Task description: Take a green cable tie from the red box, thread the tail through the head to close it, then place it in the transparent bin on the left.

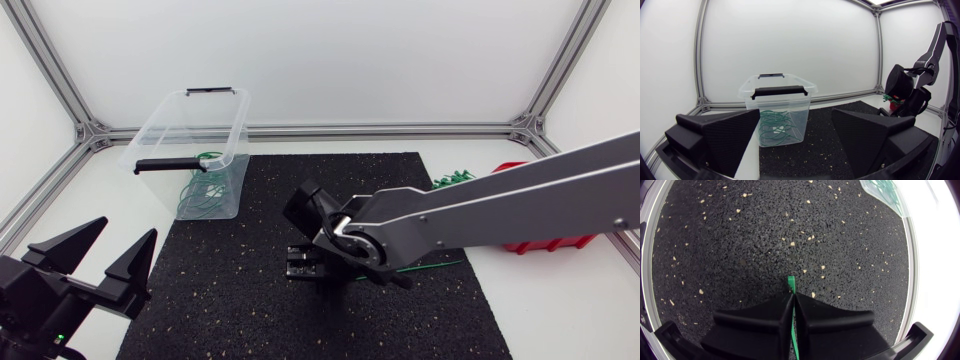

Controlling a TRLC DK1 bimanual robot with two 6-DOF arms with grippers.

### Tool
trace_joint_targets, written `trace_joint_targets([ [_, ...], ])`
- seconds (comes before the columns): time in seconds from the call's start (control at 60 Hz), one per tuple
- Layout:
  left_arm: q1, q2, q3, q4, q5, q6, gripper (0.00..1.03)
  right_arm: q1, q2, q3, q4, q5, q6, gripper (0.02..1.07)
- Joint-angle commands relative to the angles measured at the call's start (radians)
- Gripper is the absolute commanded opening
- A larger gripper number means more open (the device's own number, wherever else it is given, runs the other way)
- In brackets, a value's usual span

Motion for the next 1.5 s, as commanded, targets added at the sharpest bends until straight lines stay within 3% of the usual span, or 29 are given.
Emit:
trace_joint_targets([
  [0.0, -0.009, -0.004, -0.043, -0.005, -0.002, 0.003, 1.0, -0.012, 0.049, 0.004, 0.008, -0.013, -0.01, 0.39],
  [0.033, -0.009, -0.003, -0.043, -0.005, -0.002, 0.003, 1.0, -0.016, 0.049, -0.004, 0.009, -0.016, -0.013, 0.44],
  [0.167, -0.009, -0.004, -0.043, -0.005, -0.002, 0.004, 1.0, -0.032, 0.027, -0.022, 0.011, -0.016, -0.023, 0.47],
  [0.75, -0.004, -0.003, -0.043, -0.002, -0.002, 0.021, 1.0, -0.157, -0.046, -0.074, -0.003, -0.093, -0.088, 0.47],
  [1.083, -0.084, -0.006, -0.045, 0.002, -0.002, 0.021, 1.0, -0.141, -0.002, -0.036, -0.049, -0.121, -0.088, 0.47],
  [1.483, -0.09, -0.004, -0.045, 0.002, -0.002, 0.02, 1.0, -0.167, 0.05, 0.001, -0.138, -0.225, -0.085, 0.47],
])
